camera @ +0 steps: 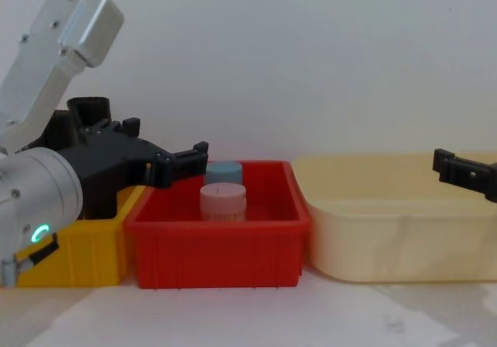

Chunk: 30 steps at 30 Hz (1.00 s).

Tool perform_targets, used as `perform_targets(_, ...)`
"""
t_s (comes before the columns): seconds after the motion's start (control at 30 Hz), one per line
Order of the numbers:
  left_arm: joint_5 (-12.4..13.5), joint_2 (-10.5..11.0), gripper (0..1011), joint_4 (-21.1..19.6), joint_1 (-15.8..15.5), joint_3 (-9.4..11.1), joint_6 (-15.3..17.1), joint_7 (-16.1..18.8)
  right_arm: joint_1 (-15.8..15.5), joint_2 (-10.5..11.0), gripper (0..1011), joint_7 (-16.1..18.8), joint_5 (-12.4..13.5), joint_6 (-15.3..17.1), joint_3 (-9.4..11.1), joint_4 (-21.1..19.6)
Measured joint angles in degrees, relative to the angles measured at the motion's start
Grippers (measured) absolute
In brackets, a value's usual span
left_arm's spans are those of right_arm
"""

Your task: Pick up the garbage bag with the one hand and transfer it to the other hand.

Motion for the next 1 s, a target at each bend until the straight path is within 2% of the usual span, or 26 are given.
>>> perform_targets(1.0, 0.0, 0.0, 1002, 0.0, 0.0, 0.0, 0.0, 0.0, 0.0, 0.0, 1000, 0.0, 0.0, 0.0, 0.0, 0.0)
